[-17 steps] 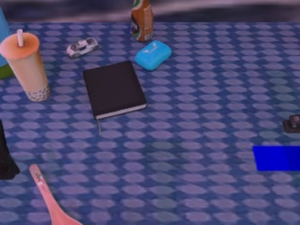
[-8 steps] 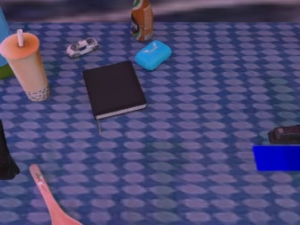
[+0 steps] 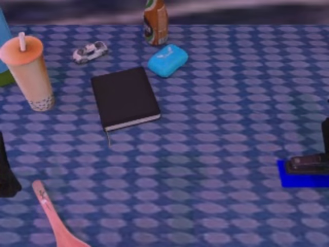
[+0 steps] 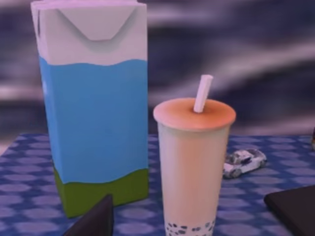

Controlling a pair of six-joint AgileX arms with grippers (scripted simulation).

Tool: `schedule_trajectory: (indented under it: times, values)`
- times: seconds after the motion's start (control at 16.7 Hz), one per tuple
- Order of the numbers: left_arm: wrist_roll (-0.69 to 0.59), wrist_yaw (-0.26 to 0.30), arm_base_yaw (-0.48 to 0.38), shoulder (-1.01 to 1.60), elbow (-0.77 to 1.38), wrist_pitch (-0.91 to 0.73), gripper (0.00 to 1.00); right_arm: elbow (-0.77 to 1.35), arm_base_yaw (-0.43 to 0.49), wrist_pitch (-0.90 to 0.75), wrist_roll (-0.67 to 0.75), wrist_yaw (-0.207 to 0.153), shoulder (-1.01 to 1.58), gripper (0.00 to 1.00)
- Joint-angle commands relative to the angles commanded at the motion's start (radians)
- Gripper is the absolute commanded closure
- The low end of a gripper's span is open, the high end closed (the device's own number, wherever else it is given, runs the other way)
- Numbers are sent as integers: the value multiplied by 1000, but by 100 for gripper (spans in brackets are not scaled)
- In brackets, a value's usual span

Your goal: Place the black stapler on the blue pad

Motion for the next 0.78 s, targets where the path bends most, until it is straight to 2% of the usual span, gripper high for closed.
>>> schedule_trajectory:
  times: [0.78]
  values:
    - [0, 0, 0, 0, 0, 0, 0, 0, 0, 0, 0, 0, 0, 2]
